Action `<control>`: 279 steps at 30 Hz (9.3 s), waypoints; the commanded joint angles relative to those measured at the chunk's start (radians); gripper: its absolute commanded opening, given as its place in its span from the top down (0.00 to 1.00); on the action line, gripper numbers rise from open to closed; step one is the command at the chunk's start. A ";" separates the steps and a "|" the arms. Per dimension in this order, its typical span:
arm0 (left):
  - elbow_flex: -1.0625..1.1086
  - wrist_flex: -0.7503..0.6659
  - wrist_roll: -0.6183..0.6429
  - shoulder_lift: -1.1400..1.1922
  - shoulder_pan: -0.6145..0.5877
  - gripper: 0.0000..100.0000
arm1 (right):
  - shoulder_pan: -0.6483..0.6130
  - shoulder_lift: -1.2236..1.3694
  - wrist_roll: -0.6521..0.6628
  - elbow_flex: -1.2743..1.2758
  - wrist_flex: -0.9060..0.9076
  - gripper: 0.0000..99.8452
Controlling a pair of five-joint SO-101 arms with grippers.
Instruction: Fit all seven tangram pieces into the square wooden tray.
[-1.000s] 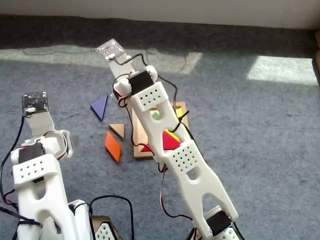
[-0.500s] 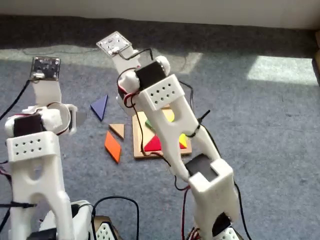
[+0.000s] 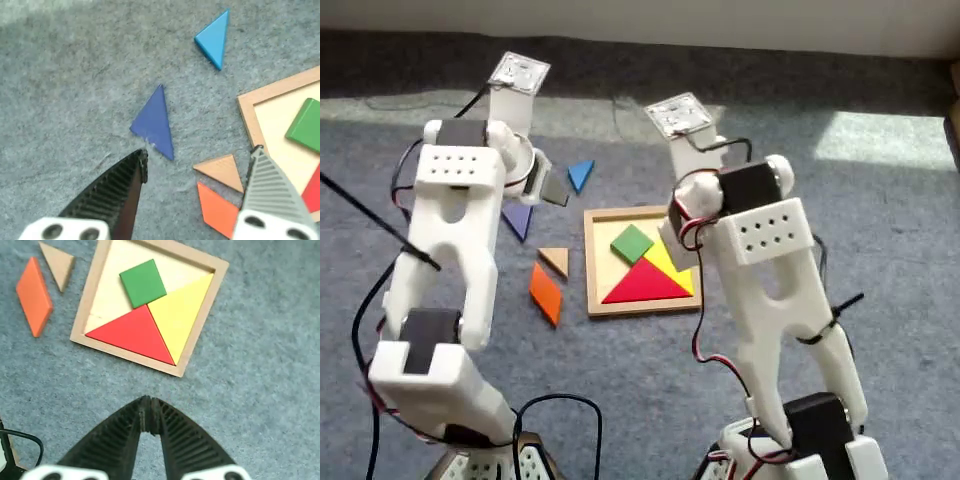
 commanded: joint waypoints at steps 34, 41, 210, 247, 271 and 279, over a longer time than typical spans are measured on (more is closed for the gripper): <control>-1.363 0.170 -0.063 1.153 0.107 0.78 | 0.341 -0.401 0.035 0.875 -0.579 1.00; -1.365 0.232 -0.183 1.156 0.151 0.89 | 0.343 -0.404 0.037 0.875 -0.578 1.00; 0.156 0.083 1.076 0.162 0.134 0.82 | 0.372 -0.400 0.037 0.915 -0.628 1.00; -0.002 0.130 1.114 0.371 0.166 0.87 | 0.375 -0.400 0.038 0.917 -0.627 1.00; 0.008 -0.028 0.882 0.082 0.380 0.87 | 0.377 -0.407 0.038 0.917 -0.622 1.00; -0.028 -0.068 0.624 0.203 0.387 0.87 | 0.377 -0.407 0.038 0.917 -0.624 1.00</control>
